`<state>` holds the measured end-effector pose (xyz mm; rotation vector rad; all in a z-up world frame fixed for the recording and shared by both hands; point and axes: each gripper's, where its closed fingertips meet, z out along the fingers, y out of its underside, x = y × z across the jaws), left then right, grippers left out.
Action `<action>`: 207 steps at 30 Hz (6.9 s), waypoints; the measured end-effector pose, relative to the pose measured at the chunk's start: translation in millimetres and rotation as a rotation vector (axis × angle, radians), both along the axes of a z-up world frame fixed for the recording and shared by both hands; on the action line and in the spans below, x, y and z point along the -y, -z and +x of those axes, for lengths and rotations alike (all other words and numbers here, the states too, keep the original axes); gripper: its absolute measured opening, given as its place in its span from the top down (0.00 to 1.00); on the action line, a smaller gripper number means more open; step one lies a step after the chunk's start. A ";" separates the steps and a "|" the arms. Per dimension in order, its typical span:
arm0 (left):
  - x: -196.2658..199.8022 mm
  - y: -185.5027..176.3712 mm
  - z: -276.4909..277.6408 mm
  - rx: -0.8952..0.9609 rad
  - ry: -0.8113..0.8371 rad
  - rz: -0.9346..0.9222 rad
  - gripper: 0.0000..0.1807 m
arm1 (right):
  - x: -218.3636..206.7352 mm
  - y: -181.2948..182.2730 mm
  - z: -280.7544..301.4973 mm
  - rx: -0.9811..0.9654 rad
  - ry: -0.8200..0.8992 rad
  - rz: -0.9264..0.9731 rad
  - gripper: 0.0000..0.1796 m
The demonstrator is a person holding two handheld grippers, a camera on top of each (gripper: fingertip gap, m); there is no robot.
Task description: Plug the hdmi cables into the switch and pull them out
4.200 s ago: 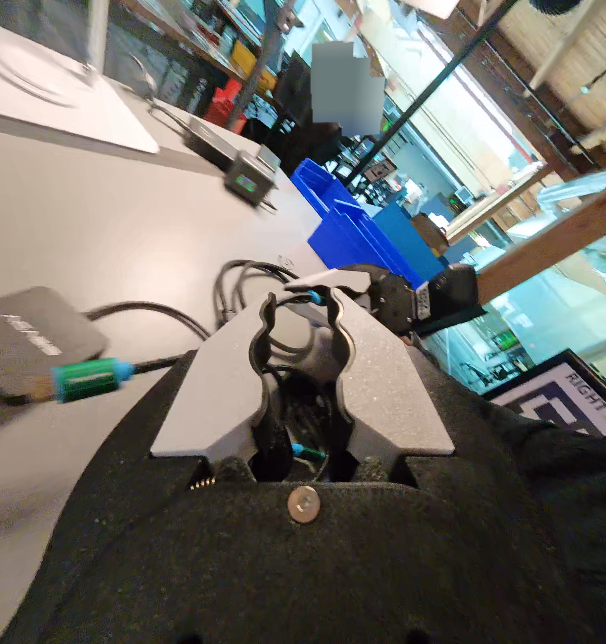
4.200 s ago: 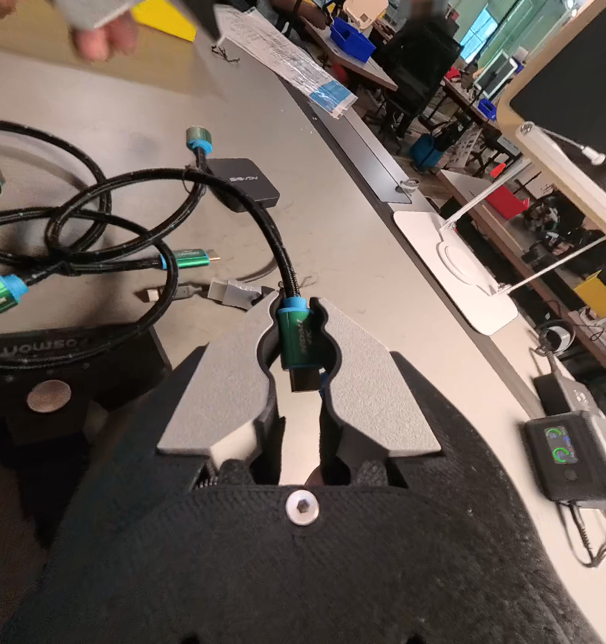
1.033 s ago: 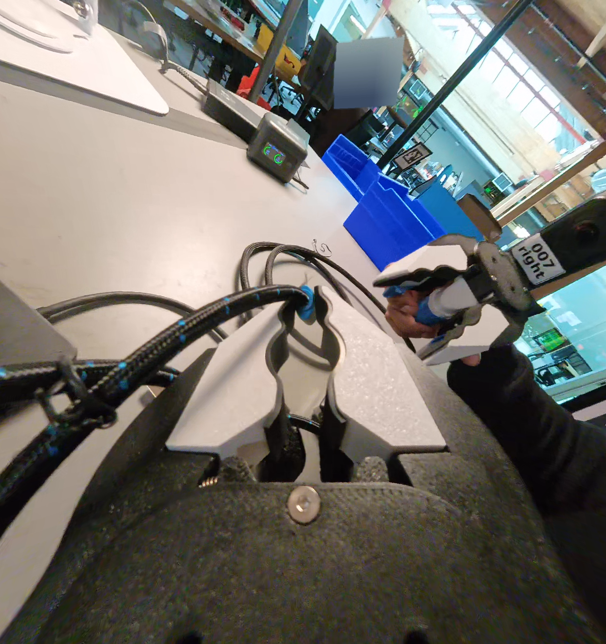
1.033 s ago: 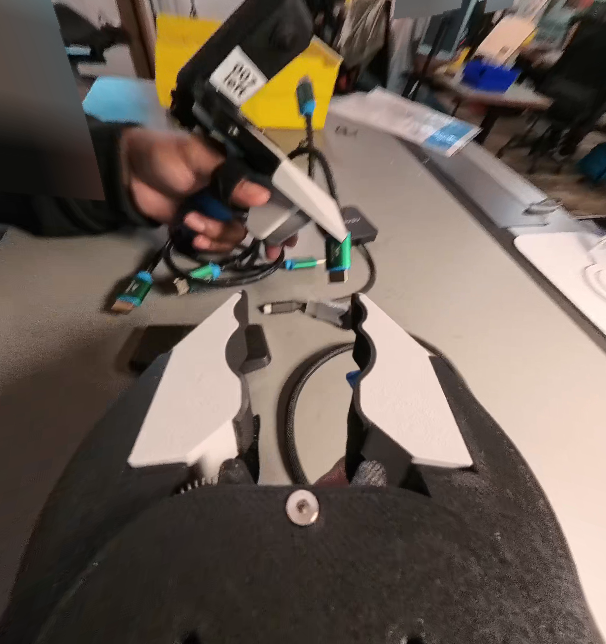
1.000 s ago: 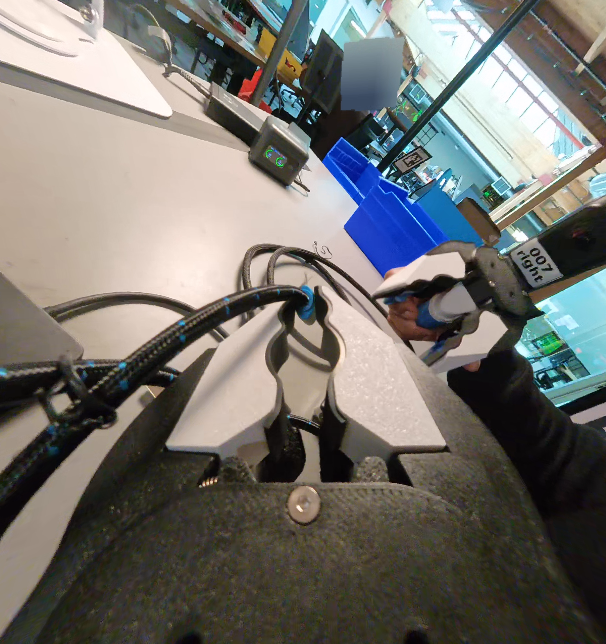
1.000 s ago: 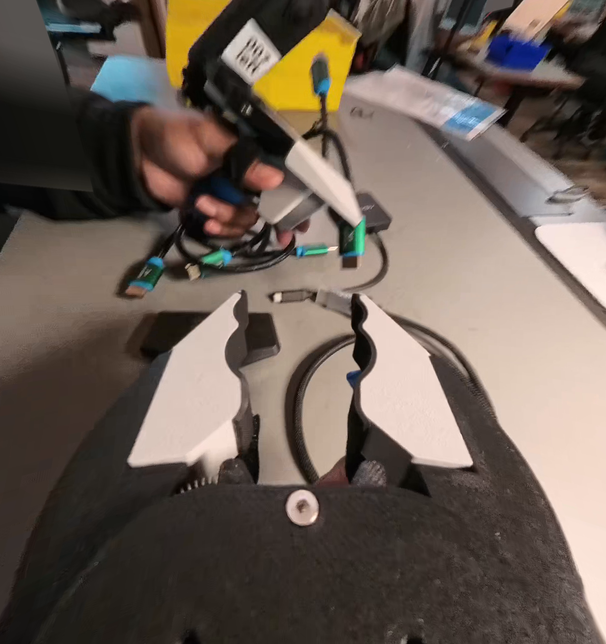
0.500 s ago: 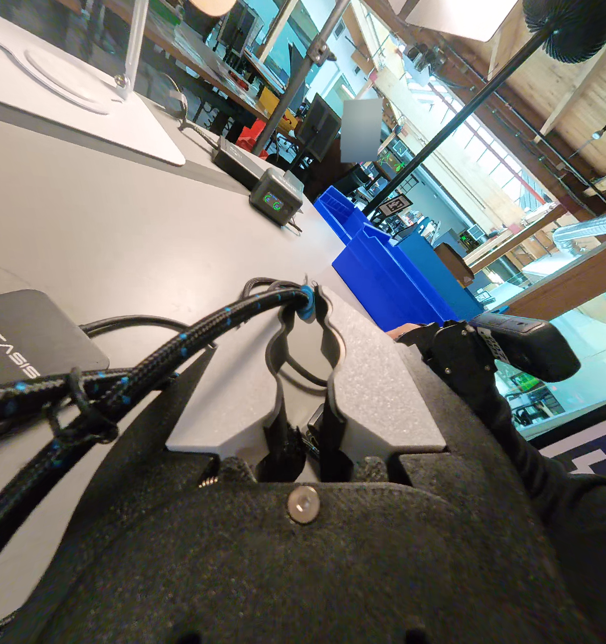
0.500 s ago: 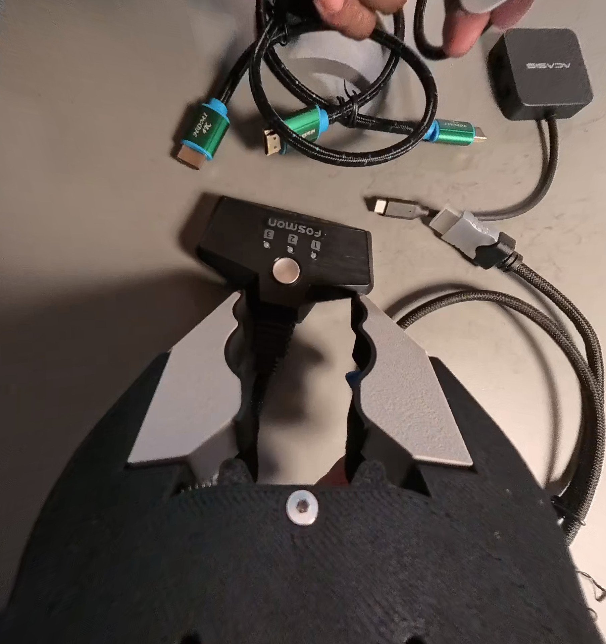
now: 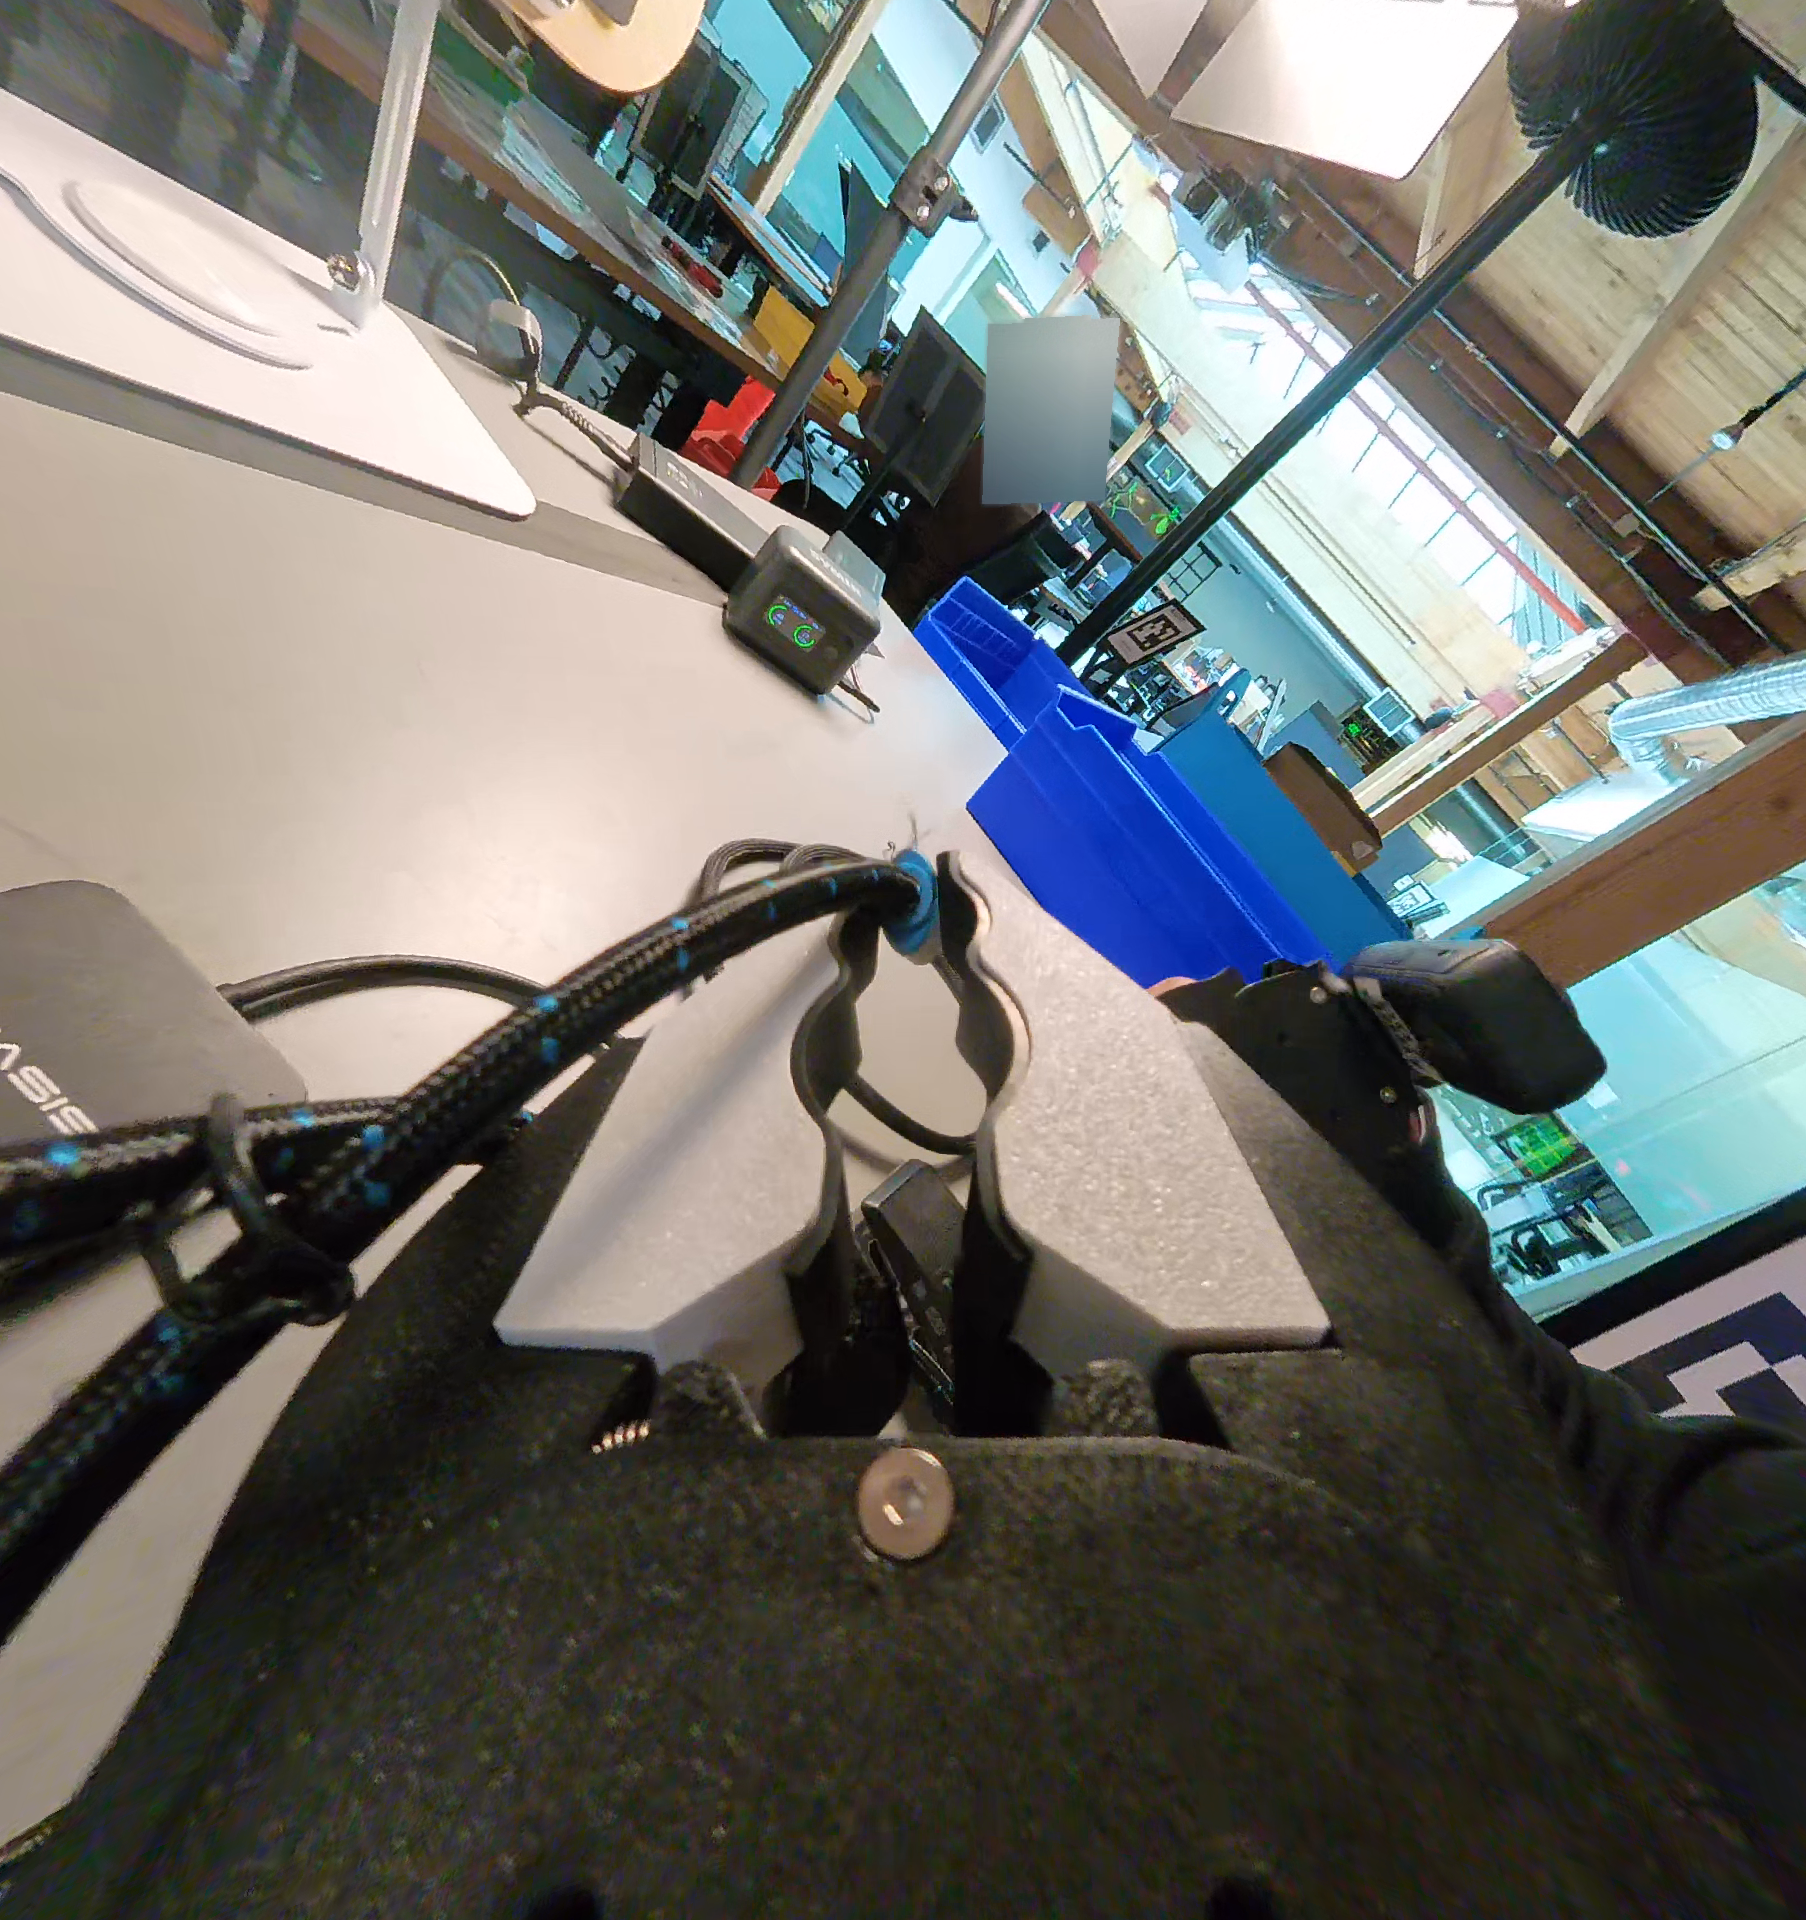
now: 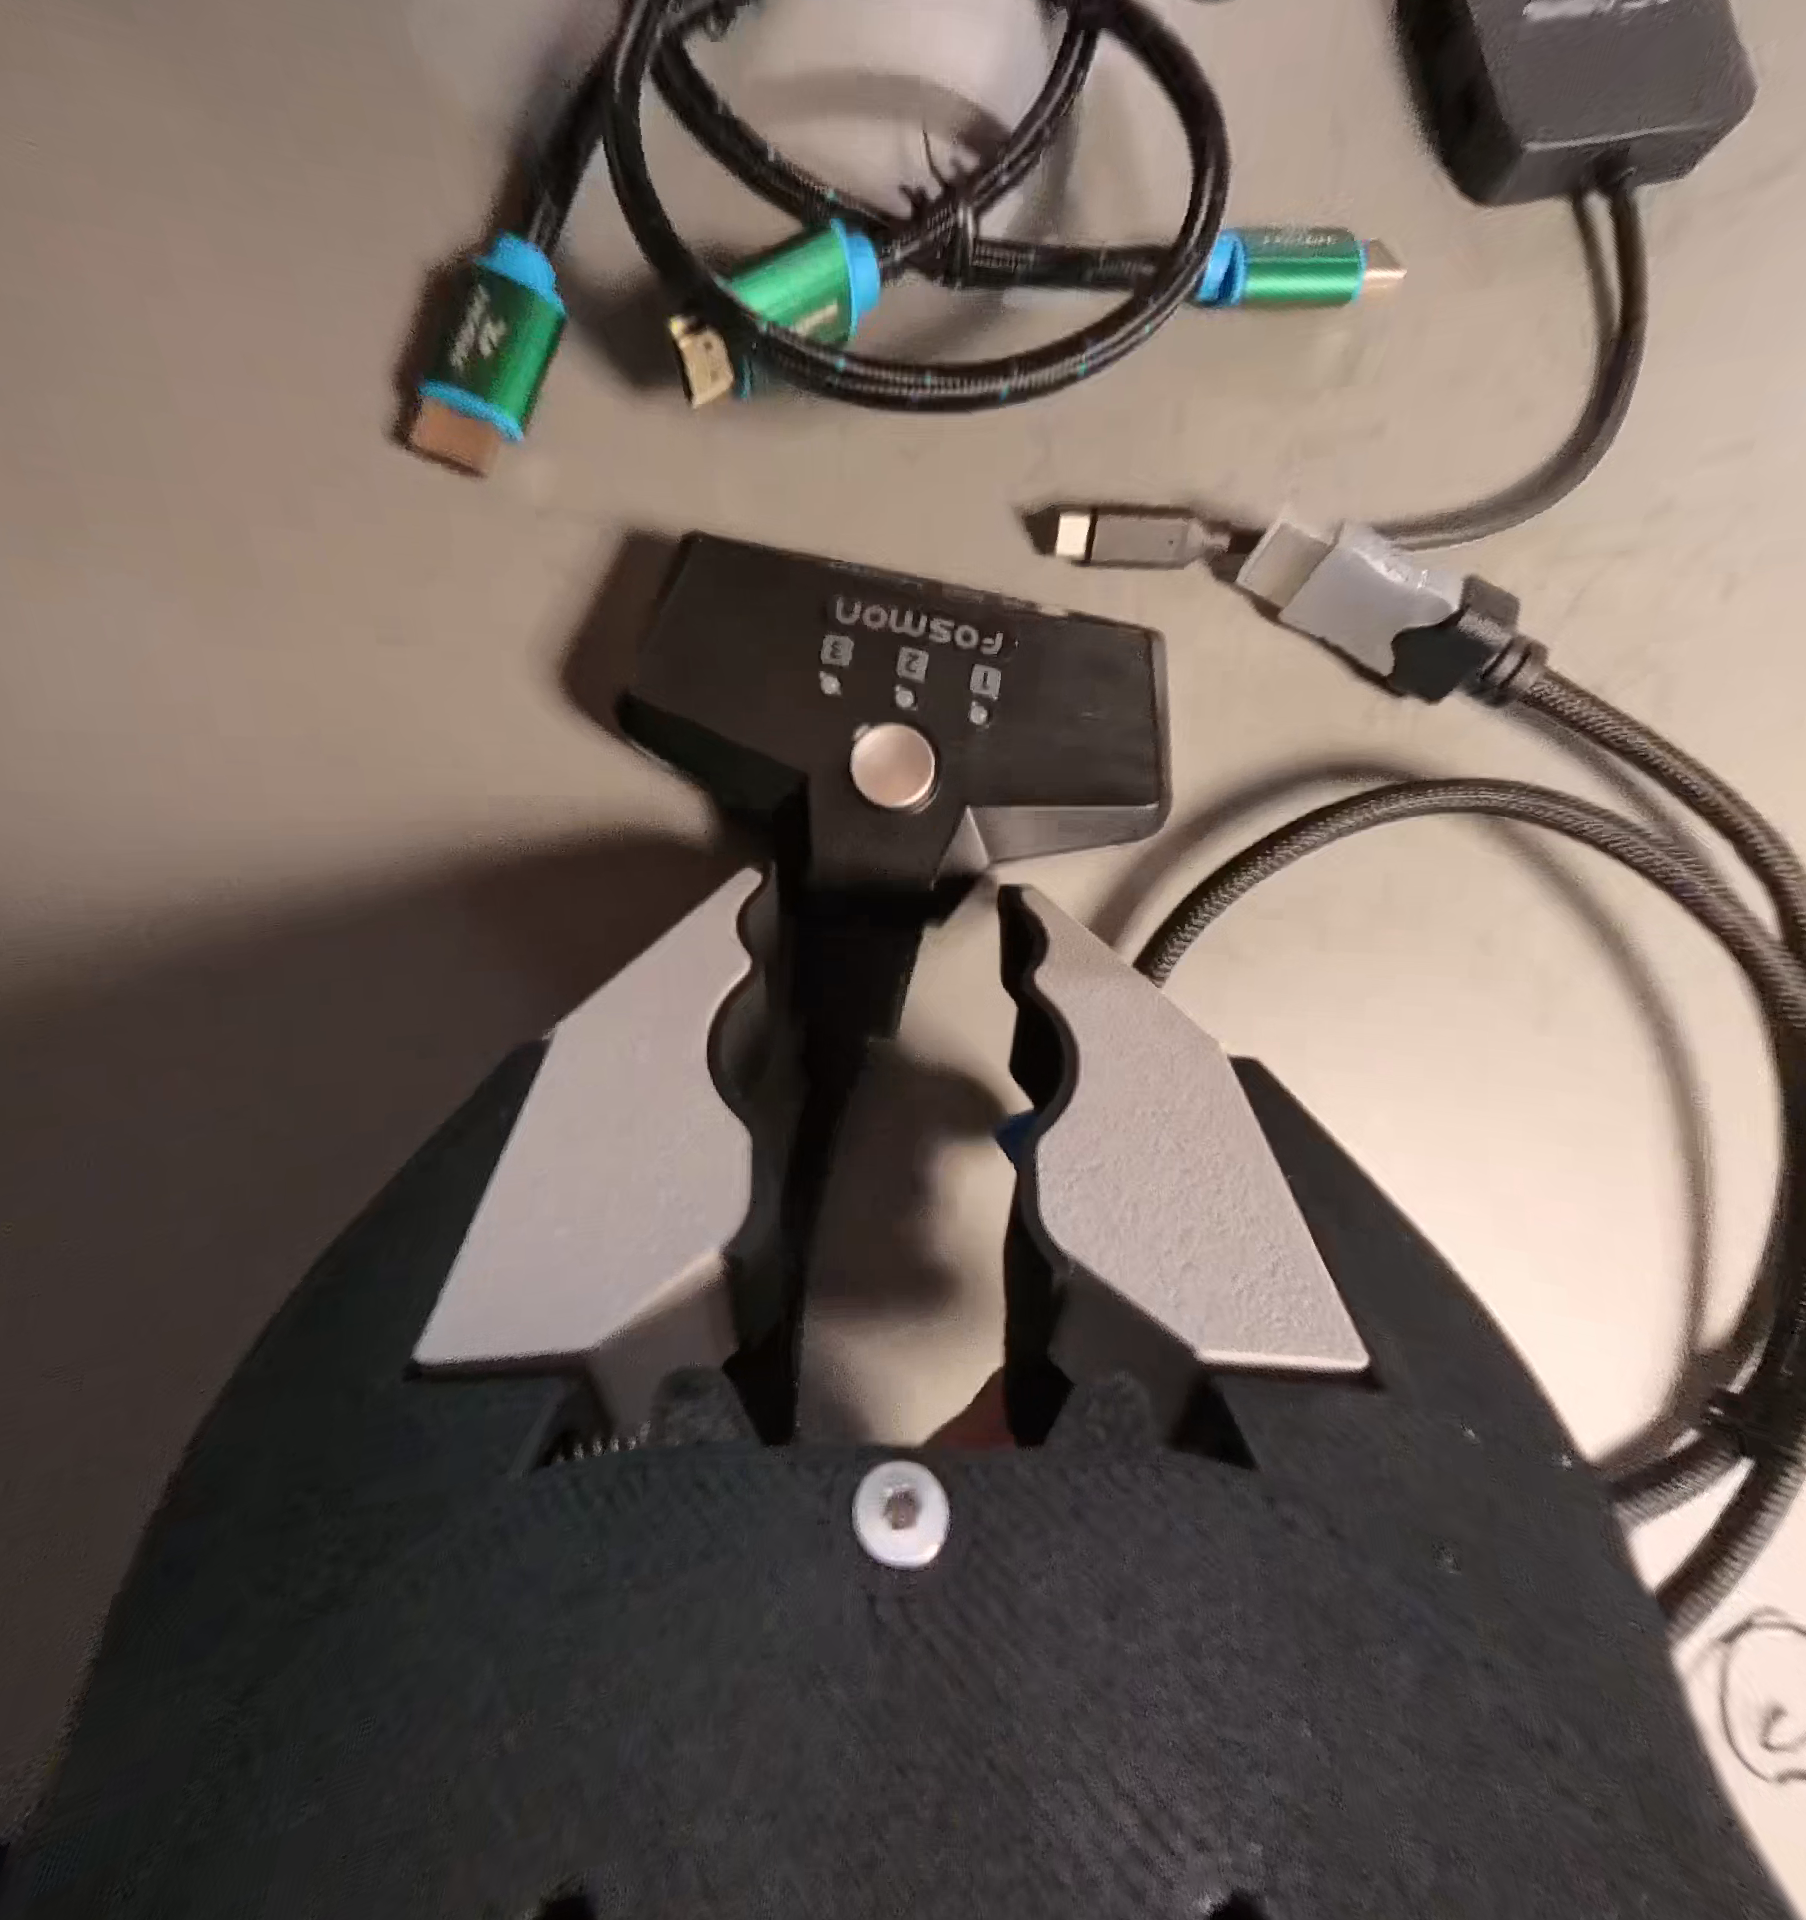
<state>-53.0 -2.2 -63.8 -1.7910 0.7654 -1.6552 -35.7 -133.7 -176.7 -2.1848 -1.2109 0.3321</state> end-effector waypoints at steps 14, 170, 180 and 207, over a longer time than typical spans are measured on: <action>6.6 15.9 7.5 -0.044 0.040 -0.028 0.93 | -25.1 -4.0 -1.3 -0.017 0.064 0.105 0.79; 49.4 11.0 10.3 0.004 0.338 -0.011 0.92 | -58.5 -63.6 22.0 0.216 0.011 0.790 0.62; 47.0 2.4 12.0 0.055 0.291 0.035 0.93 | -58.0 -62.3 23.5 0.230 0.030 0.754 0.63; 51.1 22.2 17.0 -0.066 0.296 0.103 0.92 | -61.5 -47.2 15.8 0.143 0.052 0.669 0.64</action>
